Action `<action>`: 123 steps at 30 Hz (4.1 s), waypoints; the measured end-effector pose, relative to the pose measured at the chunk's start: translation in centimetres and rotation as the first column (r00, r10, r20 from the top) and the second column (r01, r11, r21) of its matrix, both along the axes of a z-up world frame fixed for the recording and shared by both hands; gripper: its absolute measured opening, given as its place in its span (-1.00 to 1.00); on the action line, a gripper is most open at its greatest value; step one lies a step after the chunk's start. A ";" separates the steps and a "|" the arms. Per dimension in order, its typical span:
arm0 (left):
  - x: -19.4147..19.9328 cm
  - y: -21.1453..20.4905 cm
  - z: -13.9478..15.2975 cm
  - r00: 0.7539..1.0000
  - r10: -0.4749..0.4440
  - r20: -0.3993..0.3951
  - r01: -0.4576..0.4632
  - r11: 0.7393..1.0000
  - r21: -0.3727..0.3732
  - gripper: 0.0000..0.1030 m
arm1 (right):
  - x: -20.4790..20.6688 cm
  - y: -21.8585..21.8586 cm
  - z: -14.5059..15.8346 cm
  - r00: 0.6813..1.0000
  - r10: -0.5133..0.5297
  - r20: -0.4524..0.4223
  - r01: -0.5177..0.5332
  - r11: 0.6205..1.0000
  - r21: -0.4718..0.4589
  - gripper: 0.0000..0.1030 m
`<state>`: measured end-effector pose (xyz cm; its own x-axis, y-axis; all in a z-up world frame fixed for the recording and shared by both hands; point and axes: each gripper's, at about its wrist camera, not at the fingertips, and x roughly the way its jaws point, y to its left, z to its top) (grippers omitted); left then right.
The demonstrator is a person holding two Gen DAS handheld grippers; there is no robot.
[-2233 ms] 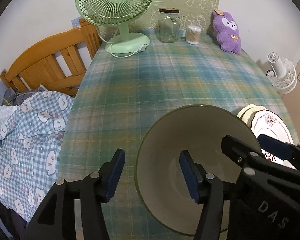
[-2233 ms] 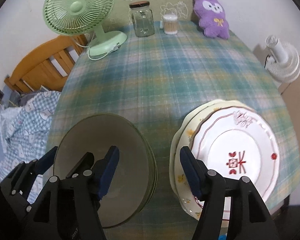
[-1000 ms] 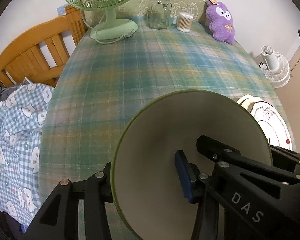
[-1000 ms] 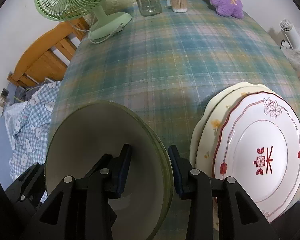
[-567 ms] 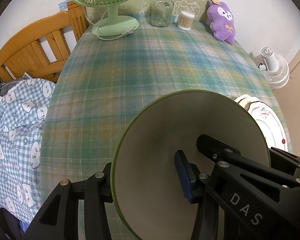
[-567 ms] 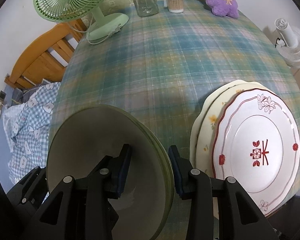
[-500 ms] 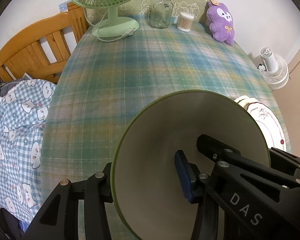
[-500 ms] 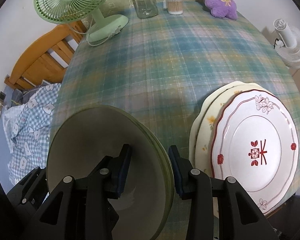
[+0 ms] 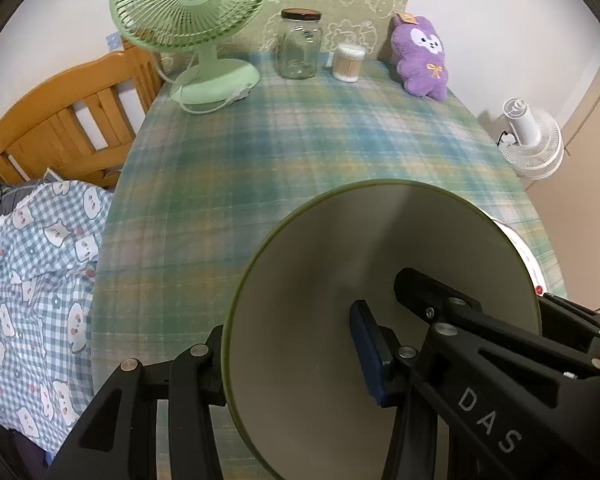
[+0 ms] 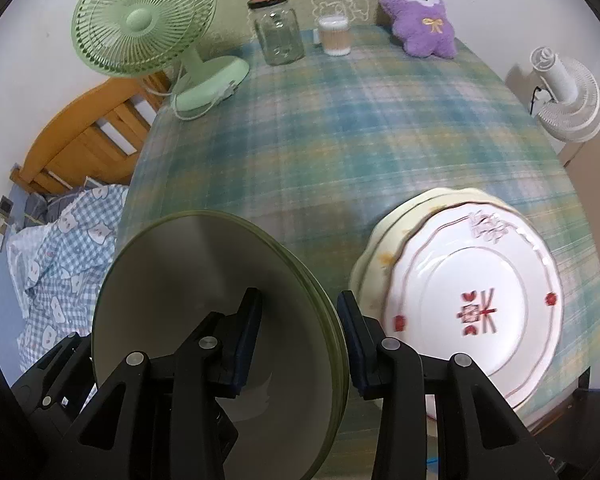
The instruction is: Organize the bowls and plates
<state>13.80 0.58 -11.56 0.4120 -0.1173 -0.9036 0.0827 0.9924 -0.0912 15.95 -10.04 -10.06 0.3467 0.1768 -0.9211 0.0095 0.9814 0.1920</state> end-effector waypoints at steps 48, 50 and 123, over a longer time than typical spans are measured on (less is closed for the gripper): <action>1.9 -17.7 -1.9 0.991 0.106 -0.080 -0.103 0.994 0.037 -0.06 | 2.7 -16.9 -2.4 0.991 0.103 -0.091 -0.104 0.995 -0.004 -0.18; 1.9 -17.8 -1.9 0.991 0.110 -0.077 -0.107 0.993 0.041 -0.05 | 2.7 -16.8 -2.4 0.990 0.112 -0.088 -0.112 0.994 -0.004 -0.18; -10.2 1.0 8.9 0.859 0.113 0.499 -0.179 0.980 0.087 0.97 | -11.4 -5.4 10.4 0.860 0.011 0.510 0.067 0.989 -0.134 0.68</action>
<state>3.60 1.58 -2.69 0.8080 0.0799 -0.5837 -0.0633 0.9968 0.0488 4.58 -15.40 0.35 0.7760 0.0408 -0.6294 -0.0232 0.9991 0.0362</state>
